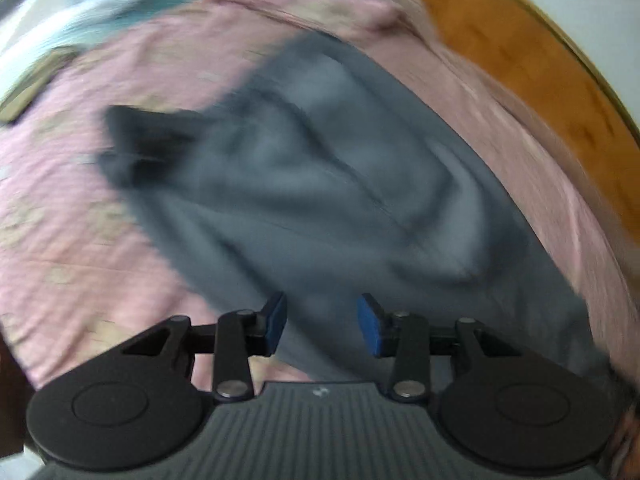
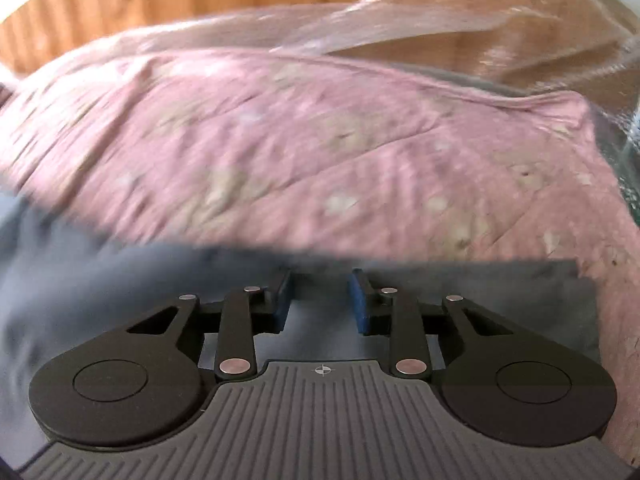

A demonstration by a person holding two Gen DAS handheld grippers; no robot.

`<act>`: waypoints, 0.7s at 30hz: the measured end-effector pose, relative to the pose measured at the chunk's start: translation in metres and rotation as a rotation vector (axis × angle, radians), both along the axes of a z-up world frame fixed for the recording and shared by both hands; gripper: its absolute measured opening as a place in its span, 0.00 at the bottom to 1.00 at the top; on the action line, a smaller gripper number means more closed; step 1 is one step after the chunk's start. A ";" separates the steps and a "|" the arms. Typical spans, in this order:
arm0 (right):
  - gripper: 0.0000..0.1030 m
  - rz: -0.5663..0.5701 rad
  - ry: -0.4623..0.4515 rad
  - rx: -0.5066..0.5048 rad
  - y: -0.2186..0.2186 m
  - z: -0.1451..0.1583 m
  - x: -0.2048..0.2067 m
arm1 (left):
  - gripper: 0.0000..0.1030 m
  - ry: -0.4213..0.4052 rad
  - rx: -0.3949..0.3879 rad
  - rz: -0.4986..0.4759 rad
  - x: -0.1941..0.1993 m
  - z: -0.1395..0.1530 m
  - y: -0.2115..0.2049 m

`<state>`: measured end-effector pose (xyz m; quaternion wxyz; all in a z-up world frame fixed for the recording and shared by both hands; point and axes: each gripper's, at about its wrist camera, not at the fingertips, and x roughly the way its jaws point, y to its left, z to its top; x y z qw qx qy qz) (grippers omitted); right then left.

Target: Fold clothes

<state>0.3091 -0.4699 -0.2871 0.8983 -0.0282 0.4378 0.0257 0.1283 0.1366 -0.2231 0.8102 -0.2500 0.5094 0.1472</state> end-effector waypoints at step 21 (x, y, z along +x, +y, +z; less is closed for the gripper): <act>0.13 -0.157 -0.171 0.001 -0.075 0.041 -0.229 | 0.46 -0.137 0.158 -1.145 0.200 -0.026 -0.412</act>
